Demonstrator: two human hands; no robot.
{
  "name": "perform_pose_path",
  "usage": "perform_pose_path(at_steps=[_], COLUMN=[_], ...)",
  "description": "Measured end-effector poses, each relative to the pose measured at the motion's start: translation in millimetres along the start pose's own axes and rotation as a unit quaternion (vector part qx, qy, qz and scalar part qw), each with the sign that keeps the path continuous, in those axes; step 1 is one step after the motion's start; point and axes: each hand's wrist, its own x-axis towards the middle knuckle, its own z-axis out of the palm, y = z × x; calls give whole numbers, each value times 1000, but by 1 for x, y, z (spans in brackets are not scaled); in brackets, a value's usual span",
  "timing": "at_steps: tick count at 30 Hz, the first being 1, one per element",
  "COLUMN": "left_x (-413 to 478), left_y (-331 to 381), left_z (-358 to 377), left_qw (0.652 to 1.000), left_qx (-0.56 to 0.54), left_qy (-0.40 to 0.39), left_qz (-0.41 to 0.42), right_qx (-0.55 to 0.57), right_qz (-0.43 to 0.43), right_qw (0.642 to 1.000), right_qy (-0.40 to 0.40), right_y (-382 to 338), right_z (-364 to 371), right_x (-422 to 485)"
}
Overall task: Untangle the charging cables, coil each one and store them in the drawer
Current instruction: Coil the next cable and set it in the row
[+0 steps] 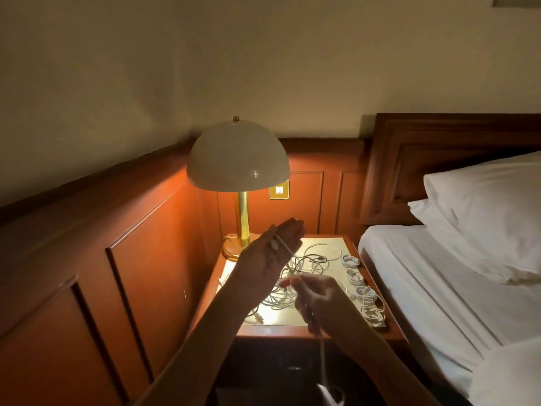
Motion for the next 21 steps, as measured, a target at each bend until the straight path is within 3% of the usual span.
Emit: perform_pose_path(at_steps=[1,3,5,8,10,11,13,14,18,20,21], left_x=[2,7,7,2,-3,-6,-11,-15,-29,-36,-37], left_y=[-1,3,6,4,4,7,15,21,41,46,46], left_z=[-4,-14,-22,-35,-36,-32,-23,-18,-3,11,20], left_qw=[998,970,895,753,710,729,824,855,911,951,974], left_qx=[30,193,402,640,695,675,538,474,231,53,-14], left_qy=[24,67,69,-41,-98,-117,-166,-191,-309,-283,-214], left_qz=[44,134,181,149,64,8,-69,-93,-143,-113,-78], right_qx=[-43,-150,-309,-466,-498,-503,-486,-460,-276,-192,-168], right_qz=[0,-10,-47,-104,-125,-142,-206,-237,-253,-252,-249], right_qw=[999,988,950,874,853,849,848,855,927,948,953], right_qy=[-20,-34,17,88,92,78,47,30,6,33,45], right_y=[0,-4,-12,-37,-56,-66,-79,-84,-83,-70,-60], right_z=[2,1,-6,-25,-41,-48,-60,-64,-54,-38,-29], right_x=[-4,-7,-4,5,13,18,30,34,41,41,39])
